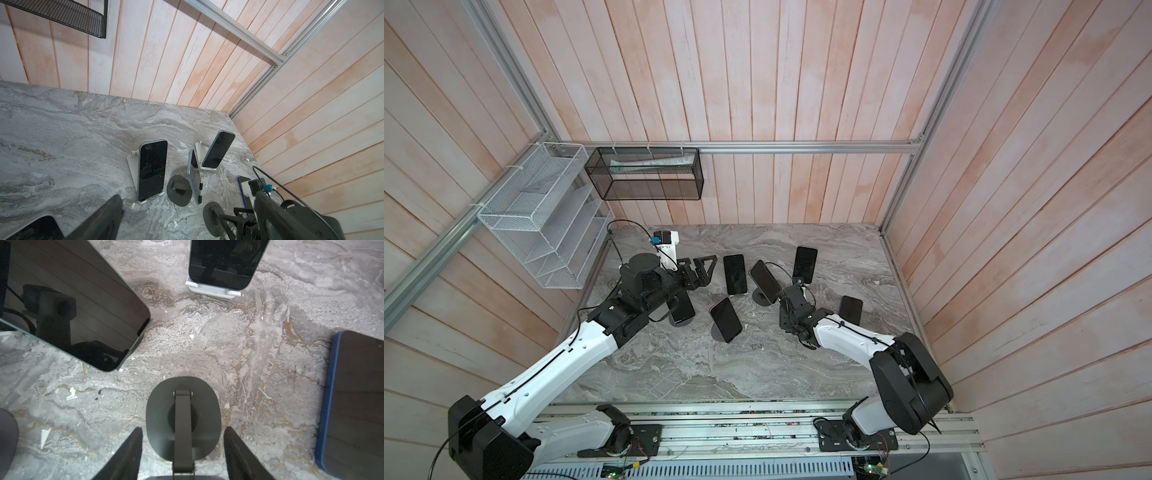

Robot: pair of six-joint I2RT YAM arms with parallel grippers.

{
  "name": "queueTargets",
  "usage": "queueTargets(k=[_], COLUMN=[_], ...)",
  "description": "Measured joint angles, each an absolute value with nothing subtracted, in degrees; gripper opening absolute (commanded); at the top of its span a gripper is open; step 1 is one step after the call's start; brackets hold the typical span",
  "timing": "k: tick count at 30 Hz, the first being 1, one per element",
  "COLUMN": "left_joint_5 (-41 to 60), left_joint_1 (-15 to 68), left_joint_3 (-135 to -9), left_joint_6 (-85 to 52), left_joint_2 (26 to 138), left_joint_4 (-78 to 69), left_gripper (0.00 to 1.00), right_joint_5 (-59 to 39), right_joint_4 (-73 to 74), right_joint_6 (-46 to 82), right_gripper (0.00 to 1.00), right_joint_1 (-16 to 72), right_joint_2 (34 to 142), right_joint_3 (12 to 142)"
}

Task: Remove the phone from the phone stand

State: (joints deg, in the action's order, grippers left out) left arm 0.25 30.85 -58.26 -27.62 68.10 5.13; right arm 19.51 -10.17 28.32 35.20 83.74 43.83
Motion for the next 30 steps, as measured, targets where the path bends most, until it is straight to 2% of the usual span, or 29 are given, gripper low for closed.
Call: queueTargets(k=[12,23,30], left_joint_5=[5.6,15.0,18.5], left_joint_1=[30.8,30.8,30.8], left_joint_3=[-58.3,-58.0,-57.5], left_joint_6=[-27.2,-27.0,-26.9], left_joint_2=[68.1,68.2,68.3], left_joint_4=[4.5,1.6,0.2], left_gripper=[1.0,1.0,1.0], right_joint_5=[22.9,22.7,19.2], right_joint_4=[-11.5,-10.1,-5.3], right_joint_6=[28.1,23.1,20.2], right_gripper=[0.57,0.56,0.56], right_joint_1=[33.4,15.4,6.3], right_joint_2=[77.3,70.8,81.1], right_joint_3=[42.1,42.3,49.2])
